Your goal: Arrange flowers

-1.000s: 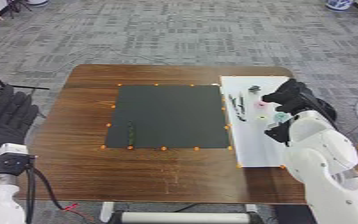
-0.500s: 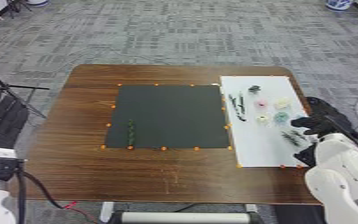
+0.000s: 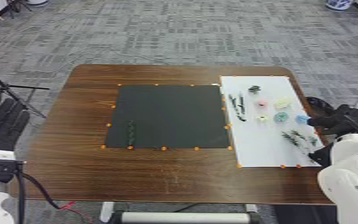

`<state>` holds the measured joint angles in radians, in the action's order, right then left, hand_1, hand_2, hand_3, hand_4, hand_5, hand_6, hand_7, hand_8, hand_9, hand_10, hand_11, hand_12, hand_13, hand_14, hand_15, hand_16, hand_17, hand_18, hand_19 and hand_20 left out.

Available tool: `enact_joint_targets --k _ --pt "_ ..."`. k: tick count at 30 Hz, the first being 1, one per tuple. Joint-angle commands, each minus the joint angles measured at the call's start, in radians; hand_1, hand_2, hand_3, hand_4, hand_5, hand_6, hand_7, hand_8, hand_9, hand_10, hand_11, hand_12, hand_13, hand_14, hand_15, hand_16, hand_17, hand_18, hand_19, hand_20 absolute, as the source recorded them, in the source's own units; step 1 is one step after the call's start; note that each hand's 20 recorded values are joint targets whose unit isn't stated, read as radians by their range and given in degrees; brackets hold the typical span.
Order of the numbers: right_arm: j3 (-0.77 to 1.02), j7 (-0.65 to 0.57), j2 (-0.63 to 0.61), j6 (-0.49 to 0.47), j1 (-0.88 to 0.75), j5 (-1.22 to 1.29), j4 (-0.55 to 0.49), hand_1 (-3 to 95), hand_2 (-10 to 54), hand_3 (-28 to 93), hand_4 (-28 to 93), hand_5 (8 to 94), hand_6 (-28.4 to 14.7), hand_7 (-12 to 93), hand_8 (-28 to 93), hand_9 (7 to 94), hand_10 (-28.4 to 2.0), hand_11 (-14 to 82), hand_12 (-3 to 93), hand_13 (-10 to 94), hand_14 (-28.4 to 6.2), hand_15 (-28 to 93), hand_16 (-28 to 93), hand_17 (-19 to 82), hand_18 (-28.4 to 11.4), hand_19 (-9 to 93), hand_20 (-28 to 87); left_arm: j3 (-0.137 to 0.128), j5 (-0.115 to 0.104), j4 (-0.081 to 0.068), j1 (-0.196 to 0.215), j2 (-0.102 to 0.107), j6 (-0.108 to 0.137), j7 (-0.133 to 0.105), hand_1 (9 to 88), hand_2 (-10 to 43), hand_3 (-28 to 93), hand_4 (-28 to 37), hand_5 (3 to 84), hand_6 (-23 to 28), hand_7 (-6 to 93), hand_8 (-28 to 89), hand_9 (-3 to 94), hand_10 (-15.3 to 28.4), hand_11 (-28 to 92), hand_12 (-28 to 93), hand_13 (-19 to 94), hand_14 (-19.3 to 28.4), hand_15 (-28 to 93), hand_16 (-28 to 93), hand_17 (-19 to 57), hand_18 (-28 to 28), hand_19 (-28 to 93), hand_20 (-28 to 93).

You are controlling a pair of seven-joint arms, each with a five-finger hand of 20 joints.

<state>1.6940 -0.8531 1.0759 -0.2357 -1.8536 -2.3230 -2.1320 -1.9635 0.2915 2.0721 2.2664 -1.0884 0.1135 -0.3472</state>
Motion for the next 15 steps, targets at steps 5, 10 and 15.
enact_joint_targets --k 5,10,15 --pt "-0.030 -0.007 0.014 -0.132 0.026 -0.005 0.019 32.8 -9.5 71 -24 59.6 -11.4 13 -8 58.7 -22.1 35.0 26.4 52 -22.1 74 34 22 -28.4 79 32 0.056 0.033 0.003 -0.064 0.031 -0.002 0.007 27.8 18.4 55 -28.3 38.3 7.7 4.5 -8 32.3 13.6 14 6 24 11.3 15 -5 -6.6 10.9 32 5" --pt "-0.024 -0.024 0.021 -0.221 0.017 -0.021 0.016 35.1 -9.5 69 -27 61.5 -10.5 13 -8 58.9 -22.0 39.5 29.1 53 -21.8 75 35 23 -28.4 79 33 0.068 0.051 0.003 -0.080 0.040 -0.007 0.015 26.8 18.1 57 -28.3 38.4 7.6 4.6 -8 32.3 13.6 14 6 24 11.4 15 -5 -6.6 10.9 33 5" --pt "-0.017 -0.010 0.020 -0.270 0.003 -0.045 0.016 36.3 -9.5 68 -28 62.4 -10.0 14 -8 58.8 -21.7 42.3 30.9 53 -21.3 75 37 23 -28.4 79 34 0.069 0.055 0.006 -0.081 0.046 0.002 0.018 26.7 18.0 58 -28.3 38.4 7.5 5.0 -8 32.5 13.7 15 6 24 11.5 15 -5 -6.6 11.0 33 5"
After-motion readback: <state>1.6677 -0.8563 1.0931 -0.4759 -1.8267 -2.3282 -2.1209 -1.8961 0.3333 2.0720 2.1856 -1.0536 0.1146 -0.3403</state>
